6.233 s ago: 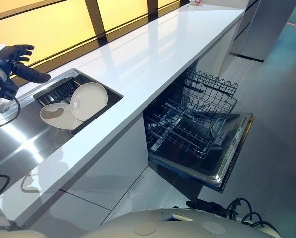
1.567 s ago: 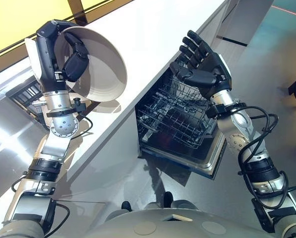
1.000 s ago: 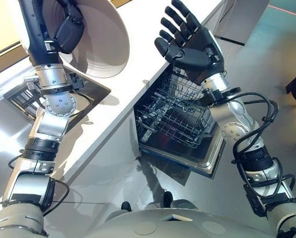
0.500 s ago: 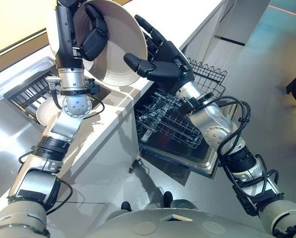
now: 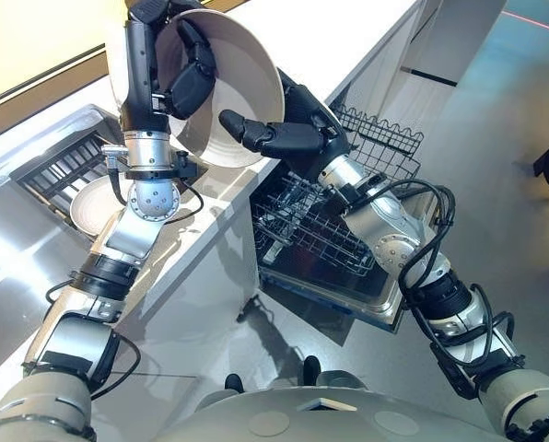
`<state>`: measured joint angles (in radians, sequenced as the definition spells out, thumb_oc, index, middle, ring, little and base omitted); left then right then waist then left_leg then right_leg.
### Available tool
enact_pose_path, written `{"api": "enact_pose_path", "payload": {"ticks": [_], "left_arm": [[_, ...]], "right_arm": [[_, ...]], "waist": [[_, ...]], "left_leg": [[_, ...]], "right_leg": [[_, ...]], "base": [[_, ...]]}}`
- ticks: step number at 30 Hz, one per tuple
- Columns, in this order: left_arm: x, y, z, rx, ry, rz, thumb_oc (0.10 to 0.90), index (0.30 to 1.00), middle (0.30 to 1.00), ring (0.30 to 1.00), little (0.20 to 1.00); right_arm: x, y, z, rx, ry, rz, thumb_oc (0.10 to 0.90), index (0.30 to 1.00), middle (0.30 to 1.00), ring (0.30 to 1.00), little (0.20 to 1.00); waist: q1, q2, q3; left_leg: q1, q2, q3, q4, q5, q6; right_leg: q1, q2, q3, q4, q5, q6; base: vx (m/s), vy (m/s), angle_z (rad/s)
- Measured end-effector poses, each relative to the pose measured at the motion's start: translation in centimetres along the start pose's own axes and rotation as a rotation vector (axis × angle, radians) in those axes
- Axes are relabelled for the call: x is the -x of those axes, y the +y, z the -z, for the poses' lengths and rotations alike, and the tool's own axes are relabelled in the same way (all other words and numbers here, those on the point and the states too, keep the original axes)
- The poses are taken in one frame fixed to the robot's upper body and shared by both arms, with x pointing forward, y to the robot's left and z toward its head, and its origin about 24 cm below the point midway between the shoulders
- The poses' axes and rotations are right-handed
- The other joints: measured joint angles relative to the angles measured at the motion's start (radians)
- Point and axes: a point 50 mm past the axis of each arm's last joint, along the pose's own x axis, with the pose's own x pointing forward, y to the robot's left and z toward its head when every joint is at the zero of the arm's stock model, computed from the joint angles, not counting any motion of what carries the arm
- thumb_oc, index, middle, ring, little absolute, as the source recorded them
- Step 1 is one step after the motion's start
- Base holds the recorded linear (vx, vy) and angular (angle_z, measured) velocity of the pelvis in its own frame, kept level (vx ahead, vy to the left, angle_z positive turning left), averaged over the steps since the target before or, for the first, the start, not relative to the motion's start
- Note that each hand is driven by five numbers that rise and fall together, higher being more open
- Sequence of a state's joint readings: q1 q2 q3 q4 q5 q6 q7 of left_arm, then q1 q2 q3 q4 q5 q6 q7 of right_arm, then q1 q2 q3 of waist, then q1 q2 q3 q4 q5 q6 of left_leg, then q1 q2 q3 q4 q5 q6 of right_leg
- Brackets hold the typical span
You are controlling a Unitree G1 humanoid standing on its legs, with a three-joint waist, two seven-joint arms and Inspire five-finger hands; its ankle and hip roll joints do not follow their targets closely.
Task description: Pick up plates and place into dishwasher.
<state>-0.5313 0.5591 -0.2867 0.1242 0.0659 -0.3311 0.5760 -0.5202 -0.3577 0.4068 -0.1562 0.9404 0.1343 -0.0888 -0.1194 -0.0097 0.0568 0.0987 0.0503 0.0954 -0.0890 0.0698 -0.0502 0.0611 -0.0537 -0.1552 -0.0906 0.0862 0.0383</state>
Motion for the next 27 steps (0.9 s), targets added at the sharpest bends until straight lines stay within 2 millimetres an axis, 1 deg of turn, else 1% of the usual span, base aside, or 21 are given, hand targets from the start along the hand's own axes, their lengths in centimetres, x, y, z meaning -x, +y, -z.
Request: {"api": "enact_pose_path", "payload": {"ticks": [3, 6, 7, 10, 11, 14, 16, 18, 20, 21, 22, 25, 26, 27], "left_arm": [[0.1, -0.5, -0.5, 0.021, -0.013, 0.036, 0.100, 0.300, 0.300, 0.300, 0.200], [0.1, -1.0, -0.6, 0.052, -0.006, 0.073, 0.100, 0.300, 0.300, 0.300, 0.200], [0.1, -1.1, -0.5, 0.084, 0.014, 0.076, 0.163, 0.354, 0.354, 0.354, 0.263], [0.1, -1.2, -0.4, 0.143, 0.044, 0.096, 0.407, 0.564, 0.564, 0.564, 0.507], [0.1, -1.2, -0.4, 0.168, 0.056, 0.113, 0.800, 0.900, 0.900, 0.900, 0.900], [-0.1, -1.3, -0.7, 0.267, 0.077, 0.165, 0.800, 0.900, 0.900, 0.900, 0.900], [-0.4, -1.2, -1.7, 0.357, 0.068, 0.176, 0.800, 0.900, 0.900, 0.900, 0.900], [-0.8, -1.1, -2.4, 0.373, 0.058, 0.193, 0.800, 0.900, 0.900, 0.900, 0.900], [-1.8, -0.5, -2.7, 0.325, 0.058, 0.223, 0.800, 0.900, 0.900, 0.900, 0.900], [-2.4, 0.0, -2.7, 0.295, 0.062, 0.225, 0.800, 0.900, 0.900, 0.900, 0.900], [-2.9, 0.8, -2.6, 0.267, 0.071, 0.227, 0.800, 0.900, 0.900, 0.900, 0.900], [-4.2, 3.5, -2.1, 0.206, 0.104, 0.179, 0.800, 0.900, 0.900, 0.900, 0.900], [-4.6, 4.4, -1.8, 0.183, 0.120, 0.156, 0.800, 0.900, 0.900, 0.900, 0.900], [-4.7, 5.1, -1.6, 0.170, 0.130, 0.138, 0.800, 0.900, 0.900, 0.900, 0.900]], "right_arm": [[-0.1, -0.9, 0.3, 0.002, 0.001, 0.080, 0.100, 0.300, 0.300, 0.300, 0.200], [-0.1, -1.4, 0.2, 0.029, -0.011, 0.133, 0.100, 0.300, 0.300, 0.300, 0.200], [-0.1, -1.4, 0.1, 0.051, -0.023, 0.139, 0.100, 0.300, 0.300, 0.300, 0.200], [0.0, -1.5, 0.0, 0.088, -0.033, 0.161, 0.100, 0.300, 0.300, 0.300, 0.200], [0.0, -1.7, -0.2, 0.100, -0.036, 0.174, 0.100, 0.300, 0.300, 0.300, 0.200], [0.4, -2.7, -0.9, 0.168, -0.059, 0.236, 0.100, 0.300, 0.300, 0.300, 0.200], [0.5, -3.1, -1.3, 0.237, -0.081, 0.269, 0.100, 0.300, 0.300, 0.300, 0.200], [0.5, -3.4, -1.6, 0.350, -0.105, 0.315, 0.100, 0.300, 0.300, 0.300, 0.200], [0.6, -4.8, -2.9, 0.537, -0.149, 0.408, 0.100, 0.300, 0.300, 0.300, 0.200], [0.9, -5.7, -3.8, 0.629, -0.180, 0.472, 0.100, 0.300, 0.300, 0.300, 0.200], [1.3, -7.1, -5.0, 0.765, -0.214, 0.545, 0.100, 0.300, 0.300, 0.300, 0.200], [3.3, -11.4, -9.7, 1.074, -0.268, 0.780, 0.100, 0.300, 0.300, 0.300, 0.200], [4.2, -12.7, -11.4, 1.149, -0.274, 0.857, 0.100, 0.300, 0.300, 0.300, 0.200], [5.0, -13.5, -12.6, 1.188, -0.285, 0.915, 0.100, 0.300, 0.300, 0.300, 0.200]], "waist": [[0.003, 0.000, 0.000], [0.003, 0.000, 0.000], [0.003, 0.000, 0.000], [0.000, 0.000, 0.000], [0.000, 0.000, 0.000], [0.007, 0.000, 0.000], [0.007, 0.000, 0.000], [0.007, 0.000, 0.000], [0.008, 0.000, 0.000], [0.008, 0.000, 0.000], [0.008, 0.000, 0.000], [0.010, 0.001, 0.001], [0.011, 0.001, 0.001], [0.013, 0.001, 0.001]], "left_leg": [[-0.001, 0.000, -0.003, 0.000, 0.002, 0.000], [-0.002, 0.000, -0.005, 0.000, 0.003, 0.000], [-0.002, 0.000, -0.006, 0.000, 0.004, 0.000], [-0.004, 0.001, -0.008, 0.000, 0.005, -0.001], [-0.004, 0.001, -0.008, 0.000, 0.005, -0.001], [-0.005, 0.000, -0.011, 0.000, 0.005, 0.000], [-0.006, 0.000, -0.013, 0.000, 0.005, 0.000], [-0.006, 0.000, -0.013, 0.000, 0.005, 0.000], [-0.005, 0.000, -0.015, -0.001, 0.005, 0.000], [-0.006, 0.000, -0.015, -0.001, 0.005, 0.000], [-0.005, 0.001, -0.016, -0.004, 0.005, 0.000], [-0.006, 0.001, -0.017, -0.003, 0.006, 0.001], [-0.006, 0.001, -0.018, -0.003, 0.006, 0.001], [-0.006, 0.001, -0.019, -0.003, 0.006, 0.001]], "right_leg": [[0.000, 0.000, 0.000, 0.000, 0.000, 0.000], [0.000, 0.000, -0.002, 0.000, 0.000, 0.000], [0.000, 0.000, -0.003, 0.000, 0.000, 0.000], [0.000, 0.001, -0.006, 0.000, 0.000, 0.000], [0.000, 0.000, -0.006, 0.000, 0.000, 0.000], [0.000, 0.000, -0.009, 0.000, 0.000, 0.000], [0.001, -0.001, -0.015, 0.000, 0.000, 0.000], [0.001, 0.000, -0.016, 0.000, 0.000, 0.000], [0.003, -0.001, -0.018, 0.000, -0.001, 0.002], [0.004, -0.002, -0.018, 0.000, -0.003, 0.005], [0.006, -0.002, -0.018, 0.000, -0.004, 0.005], [0.006, -0.004, -0.019, 0.000, -0.004, 0.006], [0.006, -0.003, -0.020, 0.000, -0.005, 0.007], [0.006, -0.003, -0.020, 0.000, -0.007, 0.009]], "base": [[0.00, 0.001, 0.02], [0.00, 0.000, 0.00], [0.00, 0.000, 0.00], [0.00, 0.000, 0.00], [0.00, 0.000, 0.00], [0.01, -0.005, 0.01], [0.03, -0.023, 0.03], [0.04, -0.033, 0.02], [0.05, -0.032, 0.03], [0.04, -0.034, 0.04], [0.06, -0.051, 0.05], [0.05, -0.070, 0.03], [0.05, -0.066, 0.02], [0.05, -0.067, 0.02]]}}
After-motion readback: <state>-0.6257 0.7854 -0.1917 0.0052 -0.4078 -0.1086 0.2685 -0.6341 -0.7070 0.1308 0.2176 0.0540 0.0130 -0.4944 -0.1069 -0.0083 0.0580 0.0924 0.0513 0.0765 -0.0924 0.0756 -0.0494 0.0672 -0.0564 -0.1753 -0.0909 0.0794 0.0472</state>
